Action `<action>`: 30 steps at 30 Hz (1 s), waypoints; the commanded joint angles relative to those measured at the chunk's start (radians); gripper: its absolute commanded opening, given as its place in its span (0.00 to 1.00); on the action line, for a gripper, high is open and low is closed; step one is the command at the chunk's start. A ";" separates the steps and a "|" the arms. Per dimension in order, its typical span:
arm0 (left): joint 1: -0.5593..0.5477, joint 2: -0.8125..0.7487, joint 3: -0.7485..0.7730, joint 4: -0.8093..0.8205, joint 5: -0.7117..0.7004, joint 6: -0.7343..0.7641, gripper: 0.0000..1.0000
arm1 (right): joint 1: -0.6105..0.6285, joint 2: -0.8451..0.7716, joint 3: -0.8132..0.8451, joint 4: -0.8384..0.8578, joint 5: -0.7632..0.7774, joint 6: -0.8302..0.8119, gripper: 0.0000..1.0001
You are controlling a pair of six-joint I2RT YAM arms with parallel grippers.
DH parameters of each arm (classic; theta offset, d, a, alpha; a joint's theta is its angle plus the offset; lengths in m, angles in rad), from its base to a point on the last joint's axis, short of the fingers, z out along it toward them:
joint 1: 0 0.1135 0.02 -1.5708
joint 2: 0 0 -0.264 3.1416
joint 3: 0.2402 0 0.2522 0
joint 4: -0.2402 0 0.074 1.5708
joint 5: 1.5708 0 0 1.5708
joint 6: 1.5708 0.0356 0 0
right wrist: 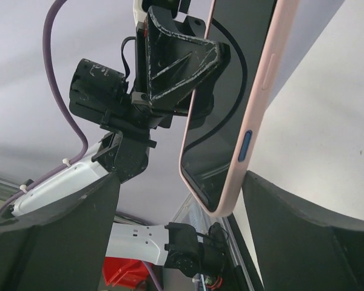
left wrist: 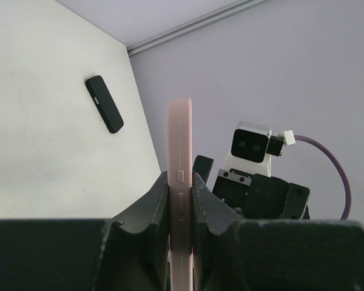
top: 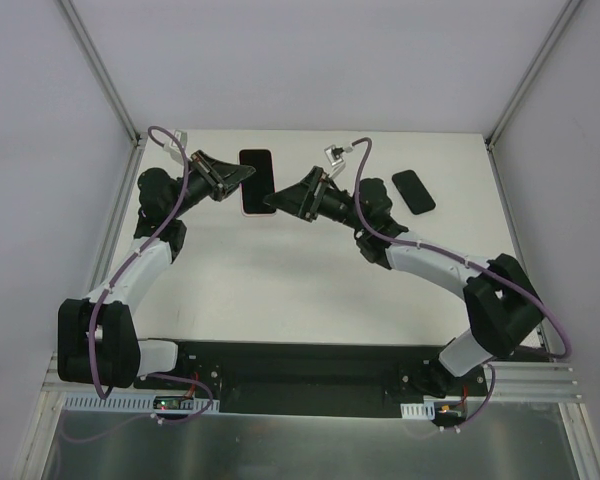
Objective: Take the phone out of the phone case
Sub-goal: Remove the phone case from the phone.
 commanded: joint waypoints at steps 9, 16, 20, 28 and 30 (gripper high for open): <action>0.000 -0.075 0.025 0.057 -0.047 -0.002 0.00 | 0.021 0.132 0.049 0.360 -0.016 0.171 0.53; 0.000 -0.074 0.022 0.049 -0.053 0.000 0.00 | 0.023 0.130 0.031 0.385 -0.009 0.183 0.01; 0.000 -0.077 0.025 0.032 -0.050 0.001 0.00 | 0.021 0.138 0.037 0.385 -0.021 0.186 0.01; 0.016 -0.040 0.103 -0.057 0.126 -0.002 0.15 | -0.046 0.172 0.149 0.262 -0.255 0.171 0.01; 0.023 -0.023 0.114 -0.054 0.169 -0.014 0.25 | -0.058 0.164 0.150 0.253 -0.286 0.159 0.01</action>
